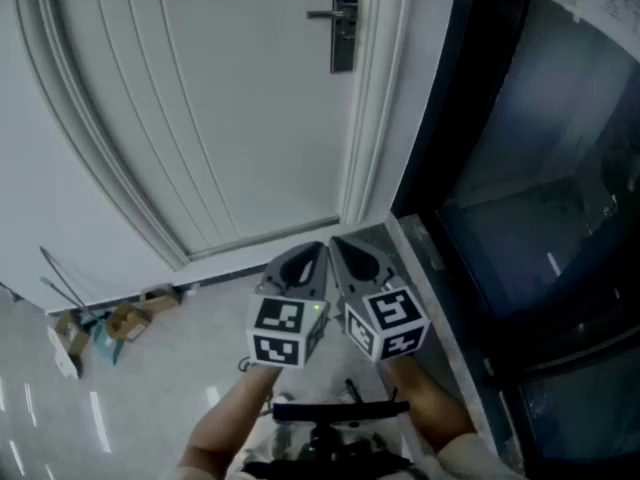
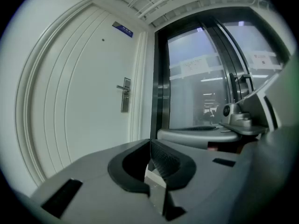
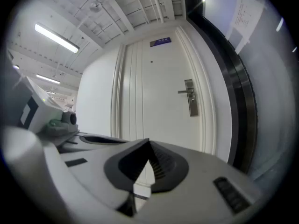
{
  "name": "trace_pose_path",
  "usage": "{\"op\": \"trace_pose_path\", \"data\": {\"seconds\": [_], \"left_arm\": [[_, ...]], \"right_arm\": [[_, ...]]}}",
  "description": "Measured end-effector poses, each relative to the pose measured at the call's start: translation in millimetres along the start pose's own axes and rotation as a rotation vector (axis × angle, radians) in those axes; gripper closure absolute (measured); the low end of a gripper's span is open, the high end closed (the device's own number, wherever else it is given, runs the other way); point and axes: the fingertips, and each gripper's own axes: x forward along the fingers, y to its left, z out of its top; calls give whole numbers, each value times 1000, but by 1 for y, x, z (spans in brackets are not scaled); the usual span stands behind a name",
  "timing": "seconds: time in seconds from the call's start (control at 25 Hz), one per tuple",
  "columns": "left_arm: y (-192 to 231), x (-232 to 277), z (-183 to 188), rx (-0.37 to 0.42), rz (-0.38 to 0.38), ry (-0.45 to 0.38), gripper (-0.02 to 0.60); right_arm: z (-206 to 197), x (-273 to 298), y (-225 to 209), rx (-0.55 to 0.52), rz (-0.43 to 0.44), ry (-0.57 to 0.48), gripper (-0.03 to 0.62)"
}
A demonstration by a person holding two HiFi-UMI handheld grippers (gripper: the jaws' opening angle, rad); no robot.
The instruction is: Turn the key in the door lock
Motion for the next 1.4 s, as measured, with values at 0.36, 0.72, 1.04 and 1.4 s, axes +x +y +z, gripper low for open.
{"op": "trace_pose_path", "data": {"seconds": [0.36,0.72,1.04,1.4], "left_arm": [[1,0,1,4,9,4,563],[-20,10,1,14,10,12,563],[-45,24,6,32,35,12,563],[-65,46,9,46,62,12,563]], "right_arm": [[1,-3,-3,-3,-21,-17,585],[0,-16,-20,-18,-32,-19,586],[4,-31,-50,-3,-26,-38,586],[3,-38,-72,-12,18,-38,586]]}}
